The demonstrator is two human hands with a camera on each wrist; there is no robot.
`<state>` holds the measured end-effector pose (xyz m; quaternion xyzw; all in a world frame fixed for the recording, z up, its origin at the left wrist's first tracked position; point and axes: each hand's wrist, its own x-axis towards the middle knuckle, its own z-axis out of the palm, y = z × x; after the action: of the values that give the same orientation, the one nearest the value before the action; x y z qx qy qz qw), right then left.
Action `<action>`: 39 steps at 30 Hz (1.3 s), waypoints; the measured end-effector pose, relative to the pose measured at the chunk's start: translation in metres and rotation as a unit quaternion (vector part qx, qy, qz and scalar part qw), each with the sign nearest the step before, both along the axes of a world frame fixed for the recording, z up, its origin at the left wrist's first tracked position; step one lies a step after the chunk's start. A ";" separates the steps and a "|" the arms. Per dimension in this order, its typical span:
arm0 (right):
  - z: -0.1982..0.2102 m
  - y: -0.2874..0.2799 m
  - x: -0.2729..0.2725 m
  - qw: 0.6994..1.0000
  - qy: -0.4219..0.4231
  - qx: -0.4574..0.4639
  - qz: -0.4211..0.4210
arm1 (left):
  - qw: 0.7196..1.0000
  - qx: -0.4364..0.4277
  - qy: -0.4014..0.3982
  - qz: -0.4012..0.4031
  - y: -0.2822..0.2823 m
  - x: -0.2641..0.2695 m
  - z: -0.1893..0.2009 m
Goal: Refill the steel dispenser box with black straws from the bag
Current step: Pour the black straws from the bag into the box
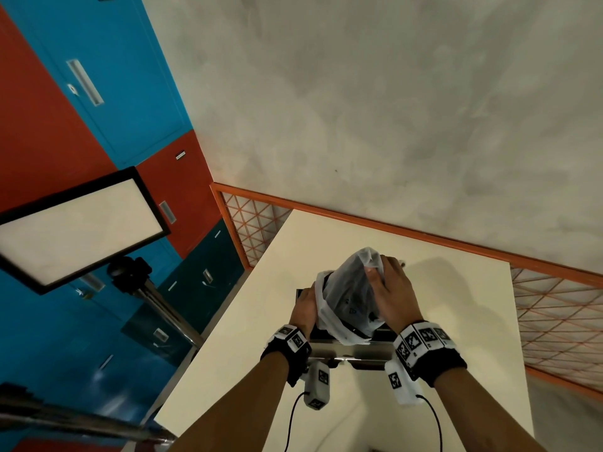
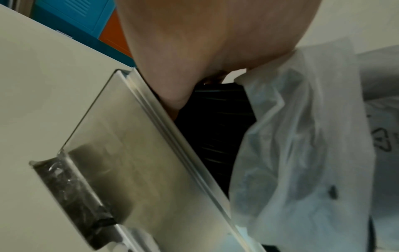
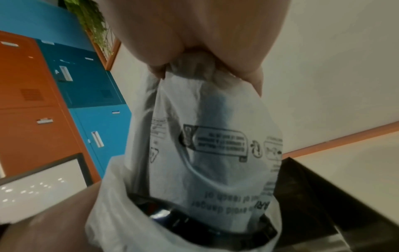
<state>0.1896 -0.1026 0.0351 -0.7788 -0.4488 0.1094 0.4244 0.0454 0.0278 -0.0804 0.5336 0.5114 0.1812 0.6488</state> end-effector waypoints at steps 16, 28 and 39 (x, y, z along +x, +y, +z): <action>-0.004 0.005 0.007 0.999 -0.031 -0.028 0.033 | 0.992 0.005 0.077 -0.096 -0.004 0.005 0.021; 0.009 0.003 -0.013 0.990 0.031 -0.023 0.133 | 0.943 0.204 0.208 -0.163 -0.019 -0.011 0.038; -0.003 -0.005 -0.005 0.990 -0.056 0.014 0.131 | 0.909 0.246 0.198 -0.271 -0.024 -0.033 0.028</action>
<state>0.1850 -0.1072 0.0321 -0.7119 -0.5715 0.1141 0.3918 0.0120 0.0041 -0.0521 0.8193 0.4041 0.0090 0.4066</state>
